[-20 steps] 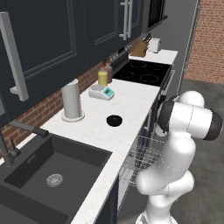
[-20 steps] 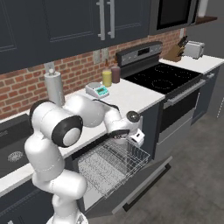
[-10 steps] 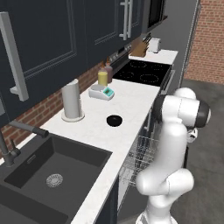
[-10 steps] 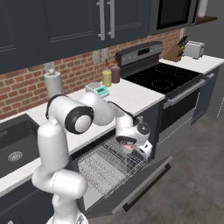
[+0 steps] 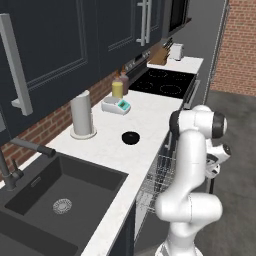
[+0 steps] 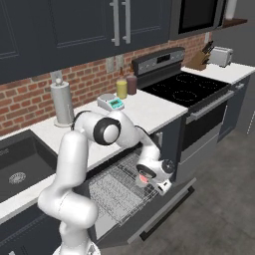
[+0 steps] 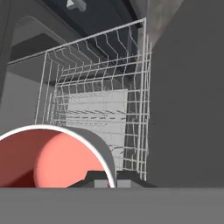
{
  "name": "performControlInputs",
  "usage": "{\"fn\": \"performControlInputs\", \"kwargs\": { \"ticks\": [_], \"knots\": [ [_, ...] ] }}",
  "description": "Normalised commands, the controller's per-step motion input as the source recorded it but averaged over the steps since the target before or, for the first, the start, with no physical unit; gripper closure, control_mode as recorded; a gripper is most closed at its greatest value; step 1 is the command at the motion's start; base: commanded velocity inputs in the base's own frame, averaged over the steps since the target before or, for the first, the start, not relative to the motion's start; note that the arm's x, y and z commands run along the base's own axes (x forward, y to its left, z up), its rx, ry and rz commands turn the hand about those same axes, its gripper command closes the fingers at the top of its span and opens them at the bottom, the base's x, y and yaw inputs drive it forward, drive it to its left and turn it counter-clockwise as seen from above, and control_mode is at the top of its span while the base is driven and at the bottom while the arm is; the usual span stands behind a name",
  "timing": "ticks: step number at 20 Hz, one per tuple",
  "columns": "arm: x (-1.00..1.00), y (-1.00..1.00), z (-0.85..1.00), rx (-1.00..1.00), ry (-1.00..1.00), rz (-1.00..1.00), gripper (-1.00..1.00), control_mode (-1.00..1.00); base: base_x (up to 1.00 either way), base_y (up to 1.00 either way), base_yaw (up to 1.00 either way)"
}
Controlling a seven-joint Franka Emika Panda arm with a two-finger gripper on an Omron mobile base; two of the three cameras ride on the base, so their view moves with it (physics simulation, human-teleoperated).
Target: Pick up the cup and bowl from the counter, place them in the dishwasher, and close the dishwasher door.
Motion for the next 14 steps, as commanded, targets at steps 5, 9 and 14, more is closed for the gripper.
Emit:
{"fn": "performControlInputs", "kwargs": {
  "ticks": [5, 9, 14],
  "knots": [
    [0.35, 0.36, -0.53, 0.12, 0.01, 0.00, 1.00, -1.00, 0.00, 0.00, 0.00],
    [0.54, 0.38, -0.49, 0.07, 0.07, 0.00, 1.00, -1.00, 0.00, 0.00, 0.00],
    [0.54, 0.28, -0.48, 0.02, 0.08, 0.00, 1.00, -1.00, 0.00, 0.00, 0.00]
  ]
}}
